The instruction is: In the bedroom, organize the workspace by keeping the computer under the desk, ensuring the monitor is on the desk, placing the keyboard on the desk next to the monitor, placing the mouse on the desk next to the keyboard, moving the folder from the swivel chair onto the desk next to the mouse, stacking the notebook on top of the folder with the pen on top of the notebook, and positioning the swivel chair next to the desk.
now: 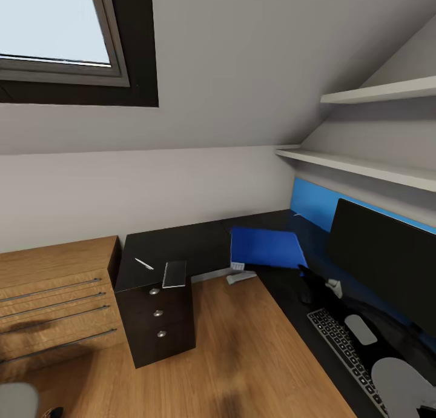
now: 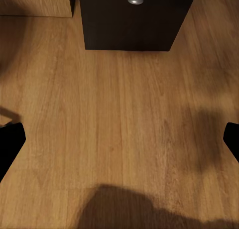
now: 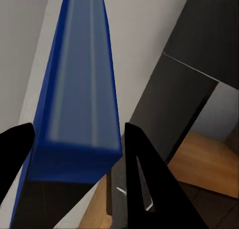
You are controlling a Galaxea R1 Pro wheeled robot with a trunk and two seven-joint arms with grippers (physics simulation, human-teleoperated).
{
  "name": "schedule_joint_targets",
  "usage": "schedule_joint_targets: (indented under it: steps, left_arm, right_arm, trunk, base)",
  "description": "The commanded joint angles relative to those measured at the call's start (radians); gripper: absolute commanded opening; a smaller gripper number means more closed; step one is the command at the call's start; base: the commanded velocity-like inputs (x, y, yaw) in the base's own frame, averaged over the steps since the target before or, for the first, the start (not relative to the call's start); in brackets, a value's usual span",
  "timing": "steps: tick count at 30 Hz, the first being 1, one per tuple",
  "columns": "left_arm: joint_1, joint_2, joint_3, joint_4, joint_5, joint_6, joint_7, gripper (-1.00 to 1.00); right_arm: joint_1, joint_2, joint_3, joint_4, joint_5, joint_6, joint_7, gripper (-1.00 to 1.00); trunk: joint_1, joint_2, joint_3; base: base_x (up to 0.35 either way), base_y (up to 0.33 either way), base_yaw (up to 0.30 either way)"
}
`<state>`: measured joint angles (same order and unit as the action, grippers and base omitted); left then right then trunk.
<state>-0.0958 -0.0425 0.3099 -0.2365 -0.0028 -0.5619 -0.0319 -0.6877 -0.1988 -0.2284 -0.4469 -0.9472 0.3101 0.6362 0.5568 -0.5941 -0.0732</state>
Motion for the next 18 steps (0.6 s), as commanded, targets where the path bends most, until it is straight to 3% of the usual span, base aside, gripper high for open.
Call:
schedule_joint_targets:
  steps: [1, 5, 11, 13, 15, 18]
  left_arm:
    - [-0.001, 0.0, 0.005, 0.001, 0.0, -0.003, -0.003, 1.0]
    - [-0.001, 0.0, 0.005, 0.0, 0.0, -0.003, -0.003, 1.0]
    - [-0.001, 0.0, 0.005, 0.0, 0.0, -0.003, -0.003, 1.0]
    - [-0.001, 0.0, 0.005, 0.0, 0.0, -0.003, -0.003, 1.0]
    - [-0.001, 0.0, 0.005, 0.0, 0.0, -0.003, -0.003, 1.0]
    - [-0.001, 0.001, 0.005, 0.0, 0.0, -0.003, -0.003, 1.0]
  right_arm:
    - [-0.001, 0.007, -0.003, 0.001, -0.021, 0.0, -0.004, -1.0]
    - [-0.001, 0.02, -0.003, 0.001, -0.053, -0.013, -0.023, -1.0]
    - [-0.001, 0.031, -0.002, 0.0, -0.07, -0.043, -0.07, -1.0]
    - [-0.001, 0.049, -0.002, 0.0, -0.072, -0.079, -0.092, -1.0]
    - [-0.001, 0.079, -0.003, -0.001, -0.073, -0.148, -0.126, -1.0]
    - [-0.001, 0.141, 0.0, -0.002, -0.075, -0.373, -0.214, -1.0]
  trunk:
    - [0.0, -0.002, -0.002]
    - [0.0, -0.002, -0.002]
    - [0.0, -0.002, -0.002]
    - [0.0, -0.002, -0.002]
    - [0.0, -0.002, -0.002]
    - [0.0, -0.002, -0.002]
  base:
    - [0.0, 0.0, 0.0]
    - [0.0, 0.0, 0.0]
    - [0.0, 0.0, 0.0]
    - [0.0, 0.0, 0.0]
    - [0.0, 0.0, 0.0]
    - [0.0, 0.0, 0.0]
